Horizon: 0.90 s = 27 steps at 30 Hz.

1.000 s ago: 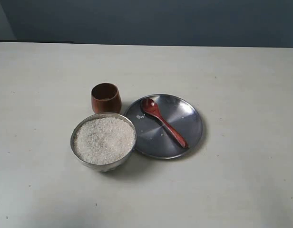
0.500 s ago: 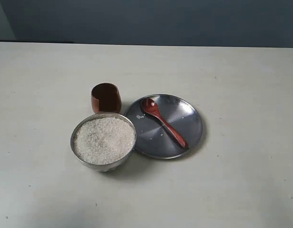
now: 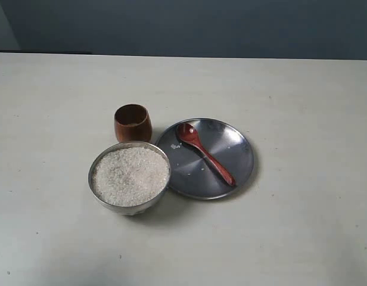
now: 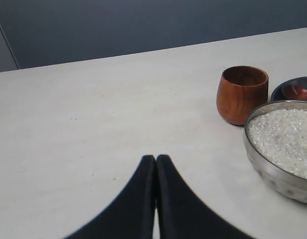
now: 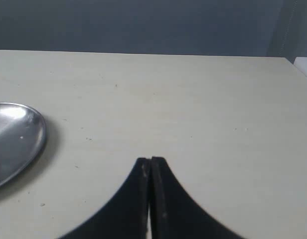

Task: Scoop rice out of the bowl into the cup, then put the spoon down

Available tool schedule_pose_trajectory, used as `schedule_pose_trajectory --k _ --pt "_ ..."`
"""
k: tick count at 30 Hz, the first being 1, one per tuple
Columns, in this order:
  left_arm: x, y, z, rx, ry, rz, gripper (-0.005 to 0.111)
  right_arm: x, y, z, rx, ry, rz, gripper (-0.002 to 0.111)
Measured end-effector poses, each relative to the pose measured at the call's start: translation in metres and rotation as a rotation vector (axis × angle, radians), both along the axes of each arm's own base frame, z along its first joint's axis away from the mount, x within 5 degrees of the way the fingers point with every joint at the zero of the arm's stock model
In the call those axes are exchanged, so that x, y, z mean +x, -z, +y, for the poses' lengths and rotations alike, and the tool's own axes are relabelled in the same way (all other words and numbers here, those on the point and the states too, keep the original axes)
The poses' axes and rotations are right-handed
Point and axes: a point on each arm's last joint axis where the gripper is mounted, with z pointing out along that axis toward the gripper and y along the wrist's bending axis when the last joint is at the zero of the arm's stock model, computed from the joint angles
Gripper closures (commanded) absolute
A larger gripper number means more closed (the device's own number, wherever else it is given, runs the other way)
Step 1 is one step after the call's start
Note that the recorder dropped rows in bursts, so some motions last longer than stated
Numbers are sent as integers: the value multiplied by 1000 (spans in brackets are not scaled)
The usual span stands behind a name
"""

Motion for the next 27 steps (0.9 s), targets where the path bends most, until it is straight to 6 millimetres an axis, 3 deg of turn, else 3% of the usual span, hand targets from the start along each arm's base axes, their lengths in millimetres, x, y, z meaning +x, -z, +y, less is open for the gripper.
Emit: schedule_pose_trajectory --k 27 --pt "0 0 1 -34 -17 1 106 0 0 0 0 0 0 108"
